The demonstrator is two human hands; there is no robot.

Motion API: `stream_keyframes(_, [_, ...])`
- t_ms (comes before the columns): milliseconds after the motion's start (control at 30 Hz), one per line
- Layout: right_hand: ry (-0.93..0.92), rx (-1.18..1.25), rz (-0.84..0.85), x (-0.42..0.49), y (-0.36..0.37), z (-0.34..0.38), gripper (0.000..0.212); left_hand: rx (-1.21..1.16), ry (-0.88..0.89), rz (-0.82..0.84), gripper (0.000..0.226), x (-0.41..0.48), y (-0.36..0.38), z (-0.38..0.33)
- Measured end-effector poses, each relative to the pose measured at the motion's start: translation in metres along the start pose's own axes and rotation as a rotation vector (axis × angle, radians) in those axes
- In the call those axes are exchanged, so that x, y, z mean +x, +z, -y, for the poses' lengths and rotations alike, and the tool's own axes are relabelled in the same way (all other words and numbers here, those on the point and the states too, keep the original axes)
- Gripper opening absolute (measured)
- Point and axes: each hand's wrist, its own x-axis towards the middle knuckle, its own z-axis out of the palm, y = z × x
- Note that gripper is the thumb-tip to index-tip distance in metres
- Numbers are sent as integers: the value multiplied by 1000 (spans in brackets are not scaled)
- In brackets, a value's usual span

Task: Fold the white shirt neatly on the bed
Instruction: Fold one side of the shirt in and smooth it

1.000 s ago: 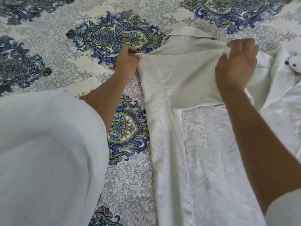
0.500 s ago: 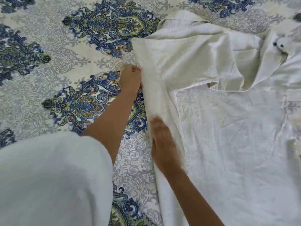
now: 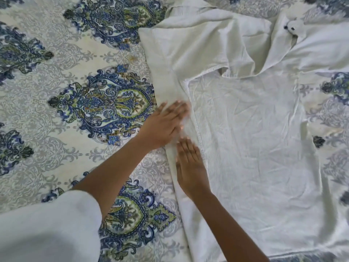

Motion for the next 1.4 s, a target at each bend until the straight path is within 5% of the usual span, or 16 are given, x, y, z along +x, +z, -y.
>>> stream_keyframes(67, [16, -86, 63, -5, 8, -1, 52, 42, 98, 51, 59, -4, 13, 0])
stream_keyframes(200, [-31, -119, 126, -70, 20, 12, 56, 58, -66, 9, 65, -4, 10, -14])
stream_keyframes(333, [31, -78, 101, -94, 16, 14, 60, 4, 78, 2, 61, -36, 30, -69])
stream_keyframes(433, [64, -118, 121, -103, 21, 8, 64, 9, -20, -82, 60, -54, 45, -82])
stream_keyframes(633, [-43, 119, 155, -184, 18, 27, 56, 69, 109, -26, 61, -87, 55, -101])
stream_keyframes(800, [420, 75, -215, -188, -17, -15, 33, 27, 202, 22, 57, -142, 66, -147])
stream_keyframes(933, [466, 235, -144, -204, -32, -29, 27, -77, 110, 160, 62, -173, 60, -184])
stream_keyframes(1067, [751, 381, -149, -220, -40, -28, 14, -270, -103, -44, 57, -209, 68, -233])
stream_keyframes(1167, [1072, 724, 29, -231, -36, -18, 7, -304, -269, -124, 45, -222, 76, -263])
stream_keyframes(1267, [1175, 1015, 44, -241, -32, -5, 11, -292, -395, -168, 30, -228, 80, -278])
stream_keyframes(1400, [1243, 1109, -4, -240, -26, 6, 9, -212, -401, -204, 11, -227, 86, -279])
